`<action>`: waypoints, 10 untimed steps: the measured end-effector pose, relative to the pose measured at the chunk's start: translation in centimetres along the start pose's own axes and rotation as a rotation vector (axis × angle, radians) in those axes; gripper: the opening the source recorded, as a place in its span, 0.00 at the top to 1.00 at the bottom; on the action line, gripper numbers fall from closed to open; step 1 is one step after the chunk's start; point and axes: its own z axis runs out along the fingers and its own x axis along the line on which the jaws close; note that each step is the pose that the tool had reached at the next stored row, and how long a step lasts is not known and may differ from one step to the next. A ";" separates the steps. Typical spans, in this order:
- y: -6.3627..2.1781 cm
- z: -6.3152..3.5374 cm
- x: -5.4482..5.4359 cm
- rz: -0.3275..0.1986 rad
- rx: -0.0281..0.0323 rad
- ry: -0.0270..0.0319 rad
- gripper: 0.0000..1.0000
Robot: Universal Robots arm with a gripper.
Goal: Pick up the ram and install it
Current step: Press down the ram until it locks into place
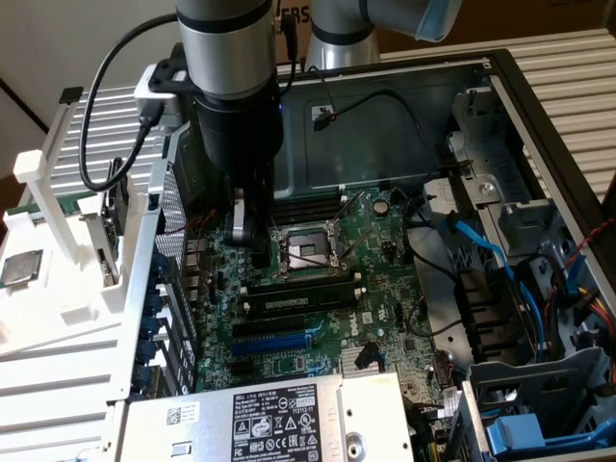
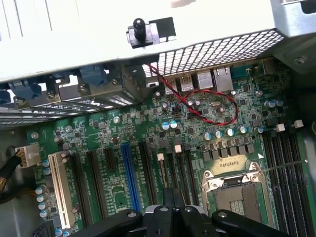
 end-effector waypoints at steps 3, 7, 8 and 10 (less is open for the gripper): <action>-0.12 0.00 0.0 0.016 -0.0002 0.0001 0.89; -0.36 0.00 -0.1 0.028 -0.0003 0.0000 0.89; -0.40 0.00 -0.1 0.031 -0.0004 0.0000 0.89; -0.49 0.00 -0.1 0.035 -0.0004 0.0000 0.89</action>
